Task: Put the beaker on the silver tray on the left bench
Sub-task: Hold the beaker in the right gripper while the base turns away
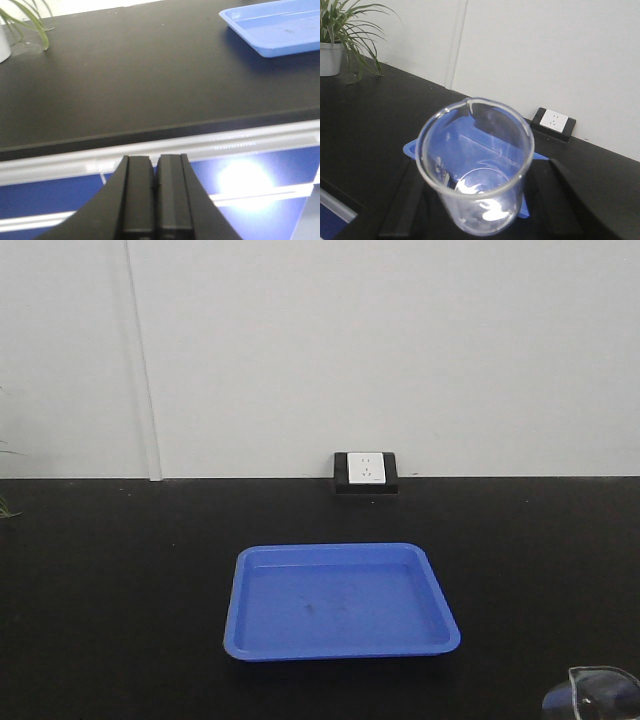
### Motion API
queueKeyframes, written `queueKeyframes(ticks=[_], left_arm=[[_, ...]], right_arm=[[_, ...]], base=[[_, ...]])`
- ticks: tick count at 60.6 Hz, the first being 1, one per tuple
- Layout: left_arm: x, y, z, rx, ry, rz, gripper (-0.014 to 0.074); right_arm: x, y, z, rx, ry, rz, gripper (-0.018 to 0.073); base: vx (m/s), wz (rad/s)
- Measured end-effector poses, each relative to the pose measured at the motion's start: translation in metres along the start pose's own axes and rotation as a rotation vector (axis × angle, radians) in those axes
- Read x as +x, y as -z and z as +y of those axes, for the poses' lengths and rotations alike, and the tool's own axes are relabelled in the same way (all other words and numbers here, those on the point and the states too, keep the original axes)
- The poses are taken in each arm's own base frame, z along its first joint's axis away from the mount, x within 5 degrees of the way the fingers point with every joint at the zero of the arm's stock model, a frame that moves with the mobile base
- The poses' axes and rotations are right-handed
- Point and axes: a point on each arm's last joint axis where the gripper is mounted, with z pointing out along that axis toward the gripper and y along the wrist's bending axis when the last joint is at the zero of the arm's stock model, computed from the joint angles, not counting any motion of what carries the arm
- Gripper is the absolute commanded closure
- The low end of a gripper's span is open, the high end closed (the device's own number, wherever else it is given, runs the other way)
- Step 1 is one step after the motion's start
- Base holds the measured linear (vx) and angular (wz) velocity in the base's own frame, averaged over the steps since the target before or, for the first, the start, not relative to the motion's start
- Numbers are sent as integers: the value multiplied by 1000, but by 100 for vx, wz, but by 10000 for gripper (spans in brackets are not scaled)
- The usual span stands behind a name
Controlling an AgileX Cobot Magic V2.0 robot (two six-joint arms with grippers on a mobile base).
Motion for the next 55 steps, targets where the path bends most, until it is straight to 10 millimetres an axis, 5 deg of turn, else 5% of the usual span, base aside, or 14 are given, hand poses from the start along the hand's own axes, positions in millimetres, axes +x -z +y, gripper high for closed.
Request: queueKeyframes(ticks=[55], left_arm=[[0, 0, 0, 0, 0, 0, 595]], right_arm=[[0, 0, 0, 0, 0, 0, 573]], base=[[-23, 47]])
